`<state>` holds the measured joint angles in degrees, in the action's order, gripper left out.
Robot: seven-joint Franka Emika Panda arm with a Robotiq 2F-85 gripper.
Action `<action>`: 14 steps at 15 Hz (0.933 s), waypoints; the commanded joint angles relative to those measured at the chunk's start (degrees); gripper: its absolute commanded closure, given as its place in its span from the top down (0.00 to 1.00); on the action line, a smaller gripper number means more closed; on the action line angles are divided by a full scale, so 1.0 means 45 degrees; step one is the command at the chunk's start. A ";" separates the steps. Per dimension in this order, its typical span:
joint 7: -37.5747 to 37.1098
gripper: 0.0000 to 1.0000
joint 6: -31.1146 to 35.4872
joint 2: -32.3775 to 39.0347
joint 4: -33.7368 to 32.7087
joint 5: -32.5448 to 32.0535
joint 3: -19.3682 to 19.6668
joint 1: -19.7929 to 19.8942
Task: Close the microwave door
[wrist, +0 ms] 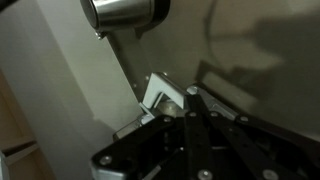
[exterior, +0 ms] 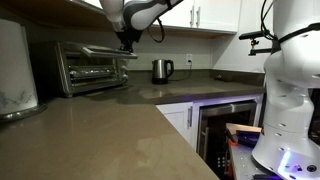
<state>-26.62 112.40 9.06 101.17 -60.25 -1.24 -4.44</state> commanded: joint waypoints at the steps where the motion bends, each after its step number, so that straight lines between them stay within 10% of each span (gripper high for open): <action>1: 0.0228 0.00 -0.0643 0.0217 -0.0463 0.1076 -0.0163 -0.0049; 14: -0.0540 0.00 0.4897 -0.0174 0.0412 0.0535 0.0251 0.0149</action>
<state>-26.68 128.45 9.15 101.29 -54.96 -0.66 -4.33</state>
